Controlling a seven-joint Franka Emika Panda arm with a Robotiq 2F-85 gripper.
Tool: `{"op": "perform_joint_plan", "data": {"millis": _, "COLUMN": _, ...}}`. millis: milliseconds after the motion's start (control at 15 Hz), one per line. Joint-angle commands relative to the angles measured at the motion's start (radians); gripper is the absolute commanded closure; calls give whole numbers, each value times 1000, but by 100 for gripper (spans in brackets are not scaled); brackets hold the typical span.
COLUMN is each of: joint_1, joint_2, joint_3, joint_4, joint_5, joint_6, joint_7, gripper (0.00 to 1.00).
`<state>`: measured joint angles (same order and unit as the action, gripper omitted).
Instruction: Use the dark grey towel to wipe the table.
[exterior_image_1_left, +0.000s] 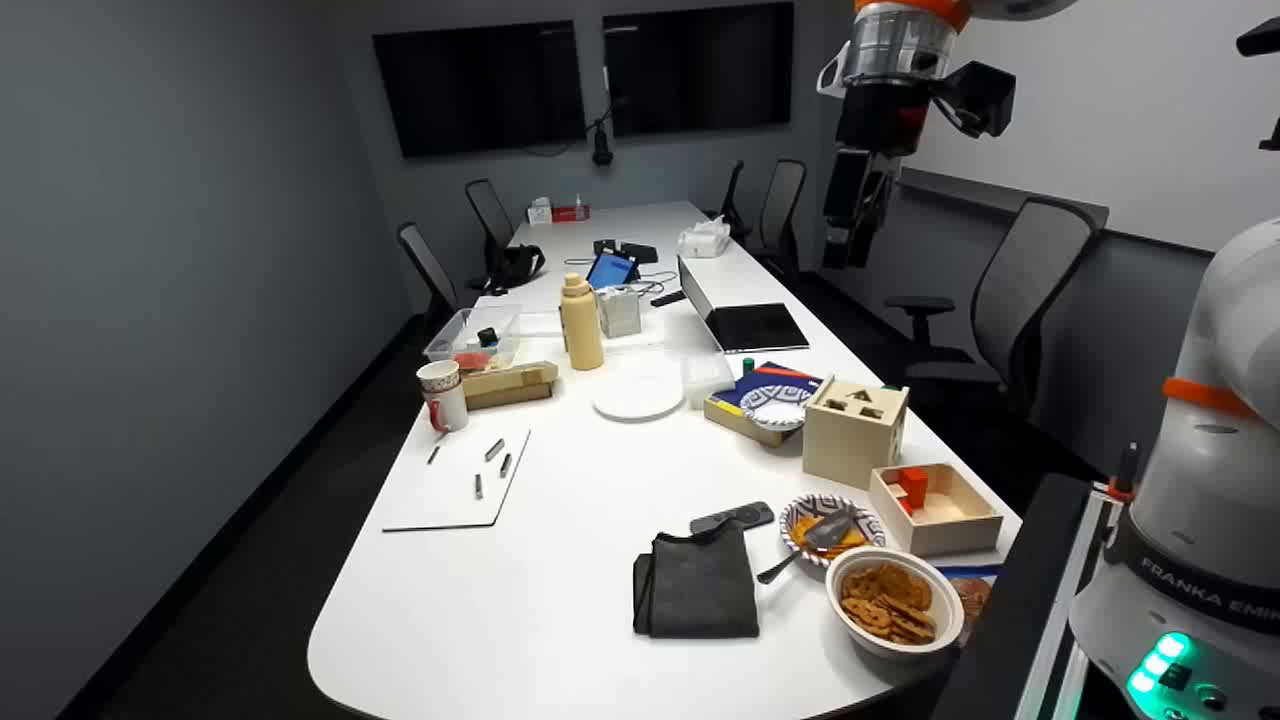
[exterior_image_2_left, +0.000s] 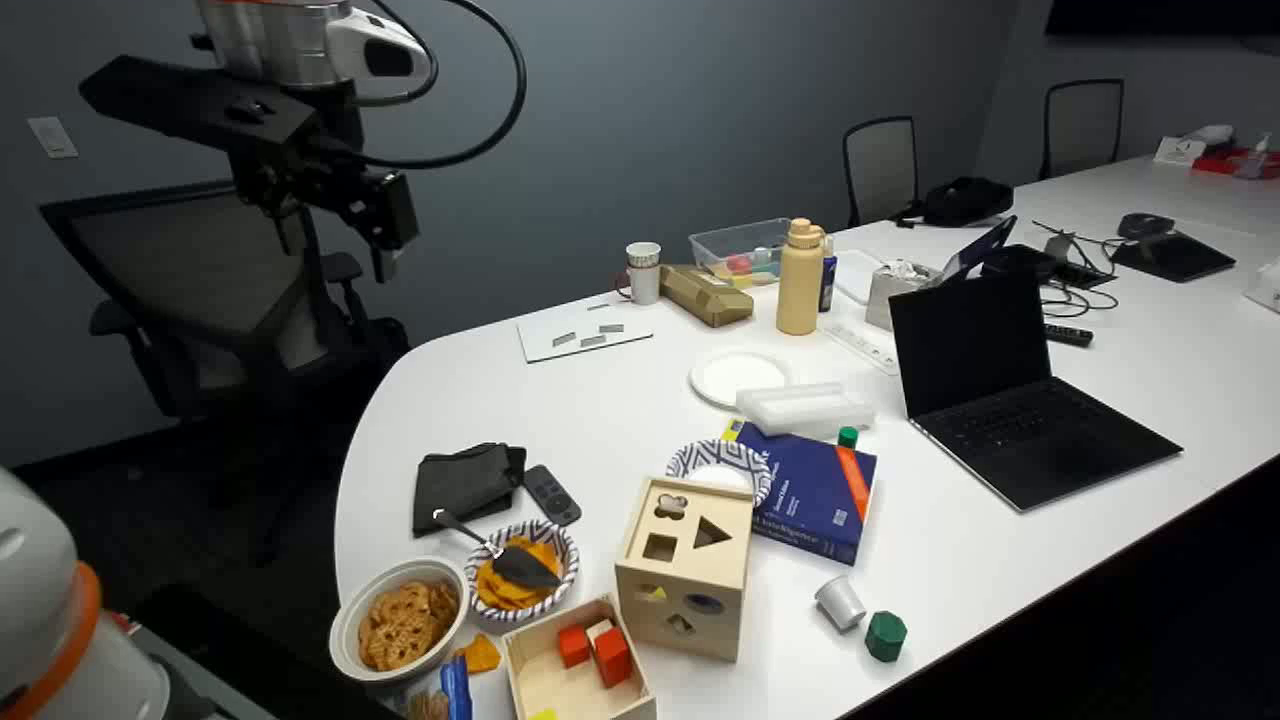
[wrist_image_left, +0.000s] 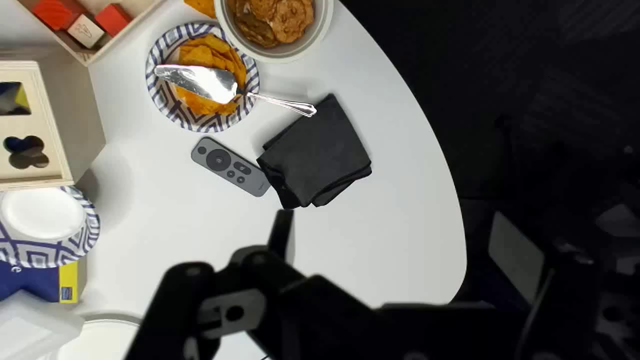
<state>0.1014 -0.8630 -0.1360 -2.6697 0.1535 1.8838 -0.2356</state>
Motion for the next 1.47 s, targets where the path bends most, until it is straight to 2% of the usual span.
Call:
{"op": "perform_joint_plan", "data": {"millis": 0, "joint_1": -13, "joint_2": 2, "joint_3": 10, "joint_4": 3, "joint_5": 8, "joint_6": -4, "joint_7": -8, "gripper": 0}}
{"op": "perform_joint_plan", "data": {"millis": 267, "joint_1": -13, "joint_2": 2, "joint_3": 10, "joint_4": 3, "joint_5": 8, "joint_6": -4, "joint_7": -8, "gripper": 0}}
{"op": "perform_joint_plan", "data": {"millis": 400, "joint_1": 12, "joint_2": 51, "joint_3": 29, "joint_4": -34, "joint_5": 22, "joint_6": 126, "joint_7": -27, "gripper": 0}}
{"op": "perform_joint_plan", "data": {"millis": 600, "joint_1": 56, "joint_2": 144, "joint_3": 103, "joint_4": -132, "joint_5": 29, "joint_6": 368, "joint_7": -3, "gripper": 0}}
{"op": "perform_joint_plan", "data": {"millis": 667, "joint_1": 72, "joint_2": 238, "joint_3": 123, "joint_4": -87, "joint_5": 27, "joint_6": 428, "joint_7": 12, "gripper": 0}}
{"op": "perform_joint_plan", "data": {"millis": 933, "joint_1": 103, "joint_2": 472, "joint_3": 185, "joint_4": -112, "joint_5": 10, "joint_6": 698, "joint_7": 52, "gripper": 0}}
{"op": "perform_joint_plan", "data": {"millis": 1400, "joint_1": 92, "joint_2": 956, "joint_3": 230, "joint_4": 1, "joint_5": 14, "joint_6": 950, "joint_7": 89, "gripper": 0}}
